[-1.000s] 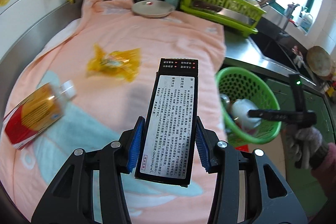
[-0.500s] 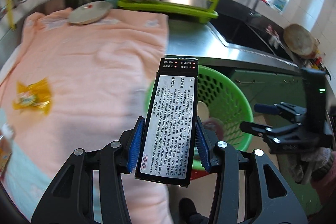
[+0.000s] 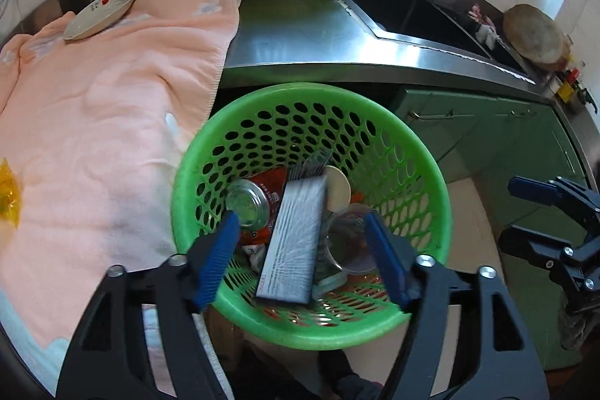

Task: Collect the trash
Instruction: 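Carry the battery box and white lid over the green basket and release both, then move both grippers back over the towel toward the remaining trash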

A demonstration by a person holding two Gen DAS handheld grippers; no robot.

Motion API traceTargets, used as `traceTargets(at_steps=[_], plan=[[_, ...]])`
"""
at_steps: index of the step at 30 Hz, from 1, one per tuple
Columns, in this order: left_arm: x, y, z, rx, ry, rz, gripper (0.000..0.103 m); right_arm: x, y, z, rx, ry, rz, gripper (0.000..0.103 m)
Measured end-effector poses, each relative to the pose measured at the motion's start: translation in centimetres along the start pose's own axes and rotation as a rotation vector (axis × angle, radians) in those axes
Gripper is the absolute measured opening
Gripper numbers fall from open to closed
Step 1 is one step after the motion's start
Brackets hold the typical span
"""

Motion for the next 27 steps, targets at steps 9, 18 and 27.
traceTargets(at_steps=[9,18,27], plan=[[2.5,2.7,-2.8,-0.030,0.050,0.030,0.073,2.0,-0.5,0.5,0.002,0.043,0.015,0.082],[8.0,6.9,-7.8,-0.073,0.152,0.098,0.073,8.2,-1.3,1.6,-0.002,0.159,0.047,0.082],[14.1,10.9,-13.5,-0.102,0.252,0.185,0.073,16.1,-3.2,3.2,0.016,0.304,0.074,0.082]])
Point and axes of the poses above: each gripper's, at about its wrist camera, not at the fingertips, and y roughly against the way its jaws point, x to its left, z to its top, the point moved 1 cm from there along -y, roughly the way its jaws point, and after that the axes turned 15 degrees about x, right-handed, at the moved point
